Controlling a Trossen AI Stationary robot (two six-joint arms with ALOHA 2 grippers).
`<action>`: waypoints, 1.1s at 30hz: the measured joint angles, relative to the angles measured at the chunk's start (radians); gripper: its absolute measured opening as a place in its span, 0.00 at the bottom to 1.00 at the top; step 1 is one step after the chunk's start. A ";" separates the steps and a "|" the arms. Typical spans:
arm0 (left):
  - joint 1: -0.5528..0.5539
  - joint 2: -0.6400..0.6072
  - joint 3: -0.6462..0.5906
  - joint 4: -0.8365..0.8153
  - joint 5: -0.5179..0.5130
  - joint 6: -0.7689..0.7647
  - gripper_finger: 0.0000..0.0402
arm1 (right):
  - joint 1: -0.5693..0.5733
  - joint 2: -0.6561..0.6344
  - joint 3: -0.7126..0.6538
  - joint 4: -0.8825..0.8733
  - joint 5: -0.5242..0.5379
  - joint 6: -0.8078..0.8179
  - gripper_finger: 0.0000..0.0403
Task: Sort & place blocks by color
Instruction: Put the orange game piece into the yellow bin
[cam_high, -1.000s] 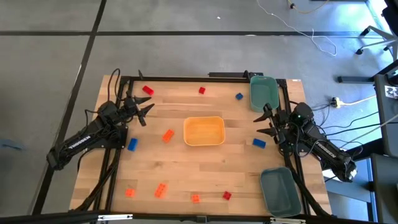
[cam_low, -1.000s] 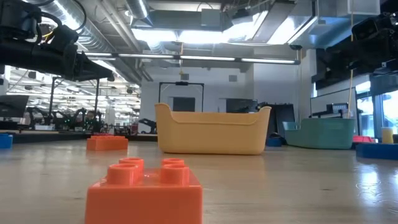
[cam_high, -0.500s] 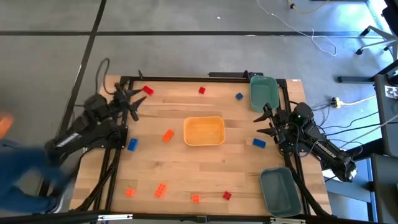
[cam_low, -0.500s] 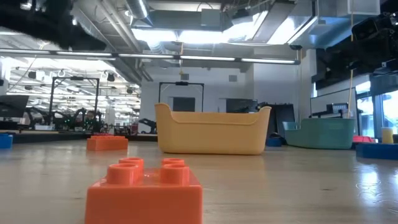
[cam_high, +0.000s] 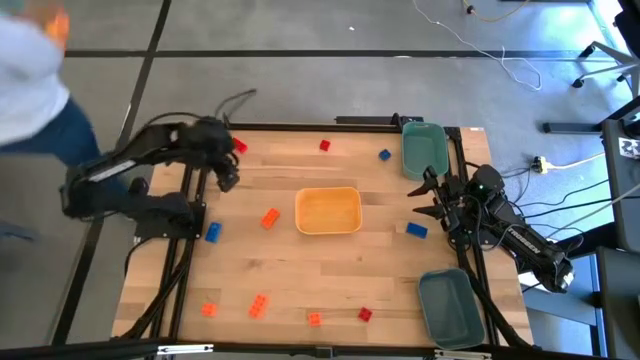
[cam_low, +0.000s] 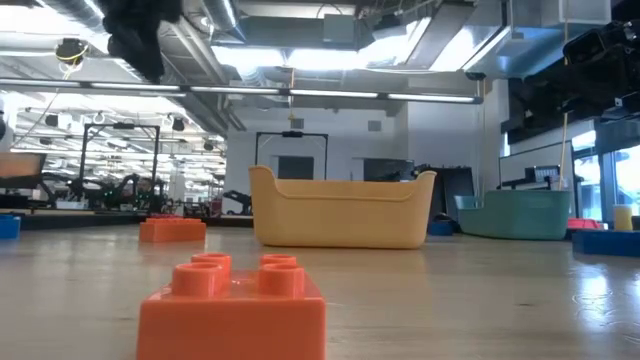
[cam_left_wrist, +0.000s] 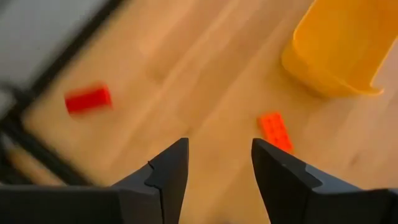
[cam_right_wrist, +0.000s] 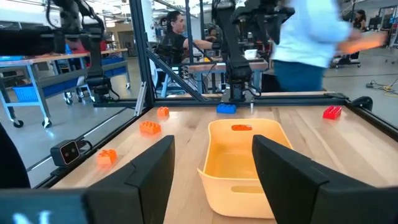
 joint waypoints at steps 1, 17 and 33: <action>-0.016 0.036 0.028 -0.029 0.001 -0.049 0.42 | 0.000 0.000 0.000 0.000 0.000 0.000 0.54; -0.249 0.254 0.117 0.085 0.294 -0.209 0.42 | 0.000 0.000 0.000 0.000 0.000 0.002 0.54; -0.270 0.301 0.116 0.083 0.238 -0.464 0.42 | 0.000 -0.002 0.000 0.003 -0.203 0.017 0.54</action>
